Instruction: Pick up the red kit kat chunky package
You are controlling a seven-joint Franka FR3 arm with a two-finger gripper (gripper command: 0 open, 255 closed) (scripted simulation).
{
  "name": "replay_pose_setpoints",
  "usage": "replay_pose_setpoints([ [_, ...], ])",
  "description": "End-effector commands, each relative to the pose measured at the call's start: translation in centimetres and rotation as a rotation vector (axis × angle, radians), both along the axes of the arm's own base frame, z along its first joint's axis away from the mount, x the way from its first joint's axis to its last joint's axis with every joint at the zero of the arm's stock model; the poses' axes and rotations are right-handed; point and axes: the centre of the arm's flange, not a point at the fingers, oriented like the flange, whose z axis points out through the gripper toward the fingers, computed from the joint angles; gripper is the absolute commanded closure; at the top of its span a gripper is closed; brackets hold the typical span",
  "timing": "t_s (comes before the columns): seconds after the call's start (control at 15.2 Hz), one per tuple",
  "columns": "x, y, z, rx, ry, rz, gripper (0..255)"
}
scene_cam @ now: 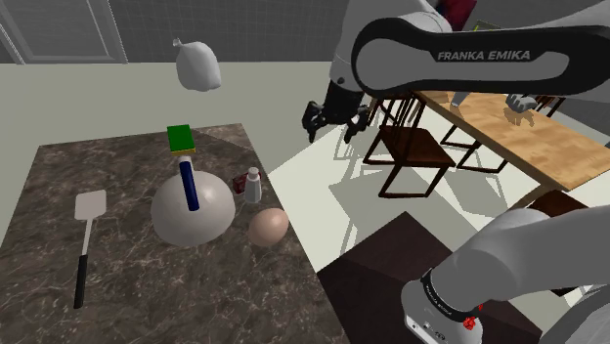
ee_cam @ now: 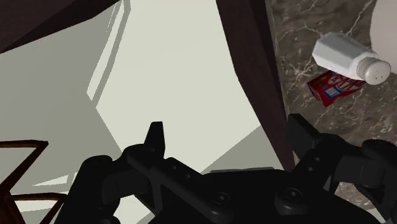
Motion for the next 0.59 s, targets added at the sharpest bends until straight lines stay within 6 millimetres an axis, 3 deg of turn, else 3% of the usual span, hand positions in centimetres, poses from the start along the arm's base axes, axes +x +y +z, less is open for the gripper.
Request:
replay_pose_setpoints([
  [0.0, 1.5, 1.6, -1.8, 0.013, 0.005, -0.068, 0],
  [0.53, 8.0, 7.1, -8.1, 0.056, 0.028, -0.320, 0],
])
